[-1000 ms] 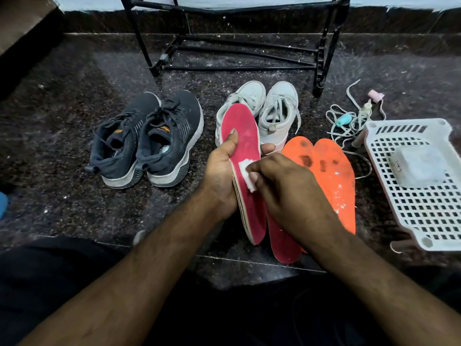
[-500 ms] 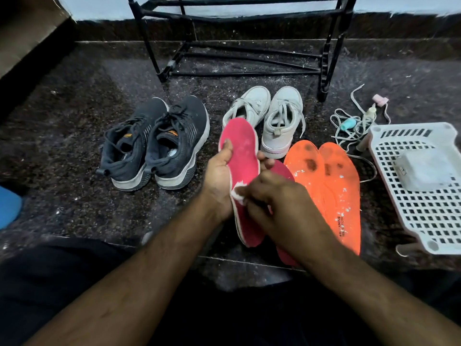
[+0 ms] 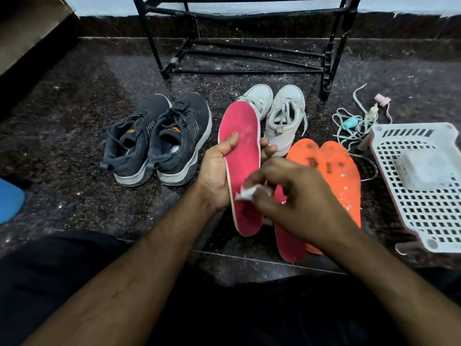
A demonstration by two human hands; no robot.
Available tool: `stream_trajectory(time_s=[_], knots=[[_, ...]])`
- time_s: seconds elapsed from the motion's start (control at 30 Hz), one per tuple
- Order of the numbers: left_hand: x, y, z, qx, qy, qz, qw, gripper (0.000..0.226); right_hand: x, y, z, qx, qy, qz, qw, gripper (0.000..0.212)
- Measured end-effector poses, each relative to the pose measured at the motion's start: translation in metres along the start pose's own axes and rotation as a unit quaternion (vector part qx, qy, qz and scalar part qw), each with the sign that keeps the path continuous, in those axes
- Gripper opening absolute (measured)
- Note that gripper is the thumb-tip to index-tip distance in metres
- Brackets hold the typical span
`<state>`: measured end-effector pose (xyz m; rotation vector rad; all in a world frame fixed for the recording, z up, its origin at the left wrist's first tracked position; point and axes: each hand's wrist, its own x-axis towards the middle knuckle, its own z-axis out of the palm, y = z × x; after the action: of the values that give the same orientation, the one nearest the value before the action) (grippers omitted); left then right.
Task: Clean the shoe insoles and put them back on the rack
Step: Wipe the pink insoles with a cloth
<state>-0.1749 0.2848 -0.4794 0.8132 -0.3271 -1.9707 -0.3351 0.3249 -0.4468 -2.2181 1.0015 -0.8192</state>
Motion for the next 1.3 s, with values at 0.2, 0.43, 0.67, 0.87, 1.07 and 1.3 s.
stream_trajectory(time_s=[0.2, 0.43, 0.67, 0.87, 1.07, 1.3], knots=[[0.004, -0.01, 0.002, 0.008, -0.011, -0.026, 1.0, 0.069, 0.016, 0.015, 0.022, -0.114, 0.055, 0.024, 0.992, 0.026], [0.002, -0.001, -0.003, -0.013, 0.067, 0.069, 0.995, 0.073, -0.01, 0.003, 0.028, -0.032, -0.066, 0.041, 0.996, 0.017], [0.002, -0.011, 0.008, 0.004, -0.006, -0.001, 1.0, 0.067, 0.013, 0.01, 0.013, -0.076, 0.093, 0.047, 0.992, 0.025], [0.001, -0.001, 0.003, -0.032, 0.052, 0.088, 0.994, 0.054, -0.008, 0.0, 0.041, -0.042, -0.009, 0.116, 0.992, 0.026], [0.005, -0.007, 0.006, 0.003, 0.025, 0.034, 0.999, 0.058, 0.0, 0.007, 0.008, 0.059, 0.107, 0.12, 0.985, 0.017], [0.004, -0.013, 0.012, 0.009, 0.042, 0.032, 0.999, 0.062, 0.006, 0.0, 0.041, -0.13, 0.067, 0.08, 0.986, 0.023]])
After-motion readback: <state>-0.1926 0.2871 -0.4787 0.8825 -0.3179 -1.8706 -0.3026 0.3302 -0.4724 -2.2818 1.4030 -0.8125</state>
